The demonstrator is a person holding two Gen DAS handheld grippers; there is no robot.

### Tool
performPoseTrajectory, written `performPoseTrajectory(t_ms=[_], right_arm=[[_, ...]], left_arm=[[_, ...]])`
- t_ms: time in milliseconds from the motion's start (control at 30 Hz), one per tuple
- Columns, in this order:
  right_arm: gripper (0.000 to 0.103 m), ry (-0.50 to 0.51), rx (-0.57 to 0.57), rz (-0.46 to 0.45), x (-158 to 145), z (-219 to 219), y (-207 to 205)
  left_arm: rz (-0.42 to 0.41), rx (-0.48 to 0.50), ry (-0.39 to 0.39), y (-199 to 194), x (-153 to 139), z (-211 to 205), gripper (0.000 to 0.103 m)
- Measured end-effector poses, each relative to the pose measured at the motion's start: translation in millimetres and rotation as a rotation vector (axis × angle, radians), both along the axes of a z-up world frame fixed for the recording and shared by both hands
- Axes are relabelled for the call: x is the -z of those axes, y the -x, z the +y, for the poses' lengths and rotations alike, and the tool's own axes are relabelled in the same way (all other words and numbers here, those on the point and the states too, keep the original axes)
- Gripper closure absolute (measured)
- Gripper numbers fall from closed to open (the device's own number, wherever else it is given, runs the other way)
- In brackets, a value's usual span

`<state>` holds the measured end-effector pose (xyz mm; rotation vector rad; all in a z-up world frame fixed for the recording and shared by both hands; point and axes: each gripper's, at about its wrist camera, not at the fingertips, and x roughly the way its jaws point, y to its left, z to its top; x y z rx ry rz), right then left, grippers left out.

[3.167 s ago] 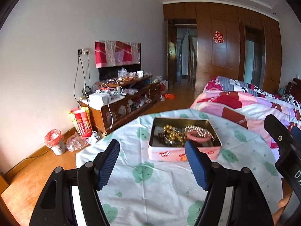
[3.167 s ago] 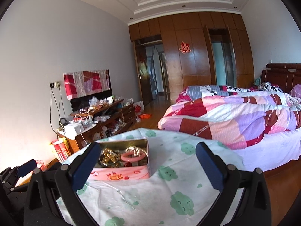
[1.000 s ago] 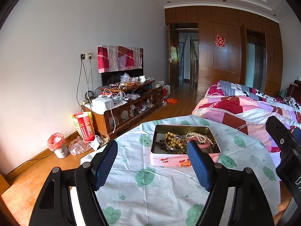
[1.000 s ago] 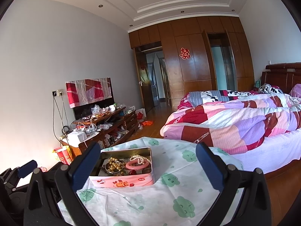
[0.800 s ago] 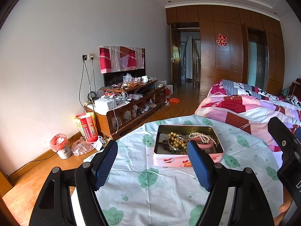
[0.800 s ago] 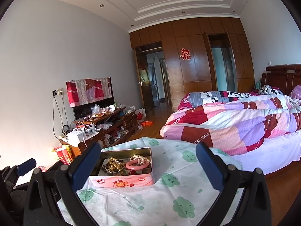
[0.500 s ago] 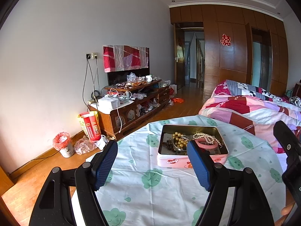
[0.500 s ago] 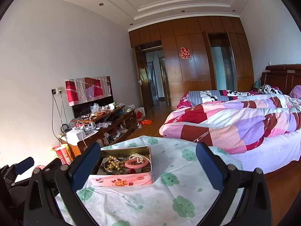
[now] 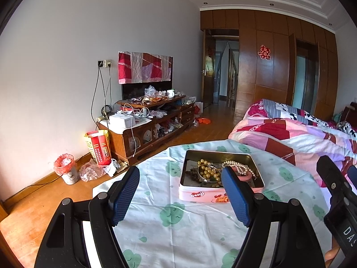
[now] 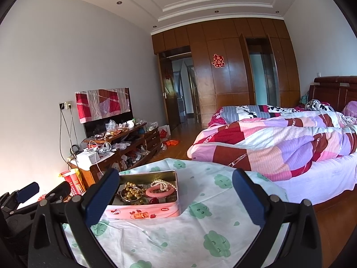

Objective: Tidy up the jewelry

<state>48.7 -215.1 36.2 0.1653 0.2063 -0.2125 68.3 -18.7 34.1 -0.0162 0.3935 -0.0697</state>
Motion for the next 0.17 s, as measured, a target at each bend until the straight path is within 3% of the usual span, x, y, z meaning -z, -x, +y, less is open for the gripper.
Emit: performPoseTrajectory(t_ms=[167], right_arm=[[0.0, 0.0, 0.003, 0.02, 2.7, -2.4, -4.4]], left_arm=[[0.018, -0.011, -0.032, -5.8, 3.2, -2.6, 0.027]])
